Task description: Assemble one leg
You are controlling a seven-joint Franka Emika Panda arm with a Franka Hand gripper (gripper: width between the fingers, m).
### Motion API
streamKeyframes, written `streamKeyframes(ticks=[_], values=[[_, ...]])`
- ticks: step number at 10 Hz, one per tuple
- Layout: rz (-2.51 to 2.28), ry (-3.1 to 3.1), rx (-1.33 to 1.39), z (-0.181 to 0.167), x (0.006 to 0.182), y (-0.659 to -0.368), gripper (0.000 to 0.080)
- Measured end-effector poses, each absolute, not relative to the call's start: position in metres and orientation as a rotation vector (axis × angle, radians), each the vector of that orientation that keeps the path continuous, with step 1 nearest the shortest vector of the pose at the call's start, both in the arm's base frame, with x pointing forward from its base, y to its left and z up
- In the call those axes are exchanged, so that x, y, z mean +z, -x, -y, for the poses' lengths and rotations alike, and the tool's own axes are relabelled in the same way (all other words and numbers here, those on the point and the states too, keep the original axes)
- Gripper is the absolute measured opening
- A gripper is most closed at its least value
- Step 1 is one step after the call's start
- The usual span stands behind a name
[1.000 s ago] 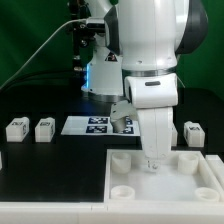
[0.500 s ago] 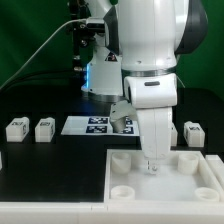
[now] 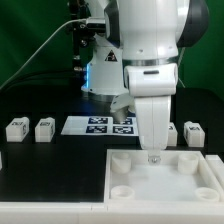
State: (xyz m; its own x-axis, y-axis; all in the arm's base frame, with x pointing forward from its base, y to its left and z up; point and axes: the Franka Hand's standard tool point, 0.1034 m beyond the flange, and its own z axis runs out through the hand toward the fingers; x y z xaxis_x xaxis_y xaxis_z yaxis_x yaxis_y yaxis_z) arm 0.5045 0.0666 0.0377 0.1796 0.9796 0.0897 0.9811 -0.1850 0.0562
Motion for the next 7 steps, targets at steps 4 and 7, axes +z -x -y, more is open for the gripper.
streamKeyframes(ticks=[4,7], values=[[1.377,2.789,-0.233,-0.120,0.076,-0.510,0.0648],[0.968,2.920,-0.238,-0.143,0.078,-0.506,0.0648]])
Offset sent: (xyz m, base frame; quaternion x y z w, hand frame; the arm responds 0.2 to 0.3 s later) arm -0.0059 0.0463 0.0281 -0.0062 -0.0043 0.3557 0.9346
